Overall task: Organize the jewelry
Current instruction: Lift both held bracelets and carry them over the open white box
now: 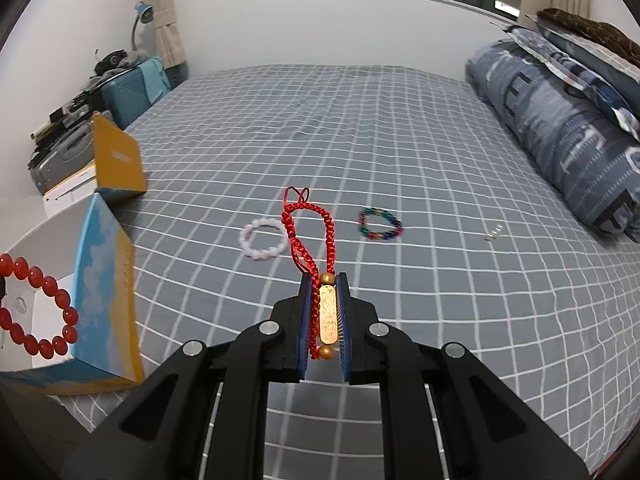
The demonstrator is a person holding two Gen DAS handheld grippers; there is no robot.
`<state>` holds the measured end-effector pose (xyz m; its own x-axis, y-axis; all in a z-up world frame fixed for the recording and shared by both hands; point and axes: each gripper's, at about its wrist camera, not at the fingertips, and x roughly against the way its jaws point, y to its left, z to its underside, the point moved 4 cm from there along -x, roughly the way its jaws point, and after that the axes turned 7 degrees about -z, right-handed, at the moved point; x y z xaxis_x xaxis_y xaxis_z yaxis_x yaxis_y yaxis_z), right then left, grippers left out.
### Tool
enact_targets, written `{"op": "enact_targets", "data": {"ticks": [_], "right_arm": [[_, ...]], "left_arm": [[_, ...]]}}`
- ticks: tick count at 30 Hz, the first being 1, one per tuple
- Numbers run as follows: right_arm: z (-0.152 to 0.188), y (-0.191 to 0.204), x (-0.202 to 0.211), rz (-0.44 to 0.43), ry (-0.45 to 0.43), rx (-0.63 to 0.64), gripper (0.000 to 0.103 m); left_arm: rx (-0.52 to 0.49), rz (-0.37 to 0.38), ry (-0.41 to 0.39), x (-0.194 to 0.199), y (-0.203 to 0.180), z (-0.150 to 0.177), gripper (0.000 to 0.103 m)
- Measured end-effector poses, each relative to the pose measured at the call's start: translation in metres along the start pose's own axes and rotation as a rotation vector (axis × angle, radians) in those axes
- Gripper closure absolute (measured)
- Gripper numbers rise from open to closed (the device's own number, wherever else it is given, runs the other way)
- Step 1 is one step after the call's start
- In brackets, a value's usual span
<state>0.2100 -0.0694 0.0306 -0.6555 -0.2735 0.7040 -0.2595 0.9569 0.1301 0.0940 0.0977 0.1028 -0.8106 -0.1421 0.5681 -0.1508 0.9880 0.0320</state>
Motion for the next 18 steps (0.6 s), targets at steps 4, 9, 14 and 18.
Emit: {"op": "enact_targets", "data": {"ticks": [4, 9, 14, 18], "right_arm": [[-0.006, 0.025, -0.002, -0.027, -0.009, 0.02, 0.092], [-0.014, 0.067, 0.003, -0.074, -0.037, 0.066, 0.092], [-0.017, 0.111, 0.004, -0.122, -0.05, 0.12, 0.092], [-0.015, 0.148, 0.002, -0.155, -0.051, 0.178, 0.092]], "left_arm": [[0.028, -0.04, -0.001, 0.001, 0.025, 0.0, 0.09], [0.06, -0.088, -0.009, 0.007, 0.055, 0.001, 0.09], [0.095, -0.156, -0.018, 0.017, 0.091, 0.005, 0.09], [0.122, -0.206, -0.006, 0.019, 0.114, 0.008, 0.09]]}}
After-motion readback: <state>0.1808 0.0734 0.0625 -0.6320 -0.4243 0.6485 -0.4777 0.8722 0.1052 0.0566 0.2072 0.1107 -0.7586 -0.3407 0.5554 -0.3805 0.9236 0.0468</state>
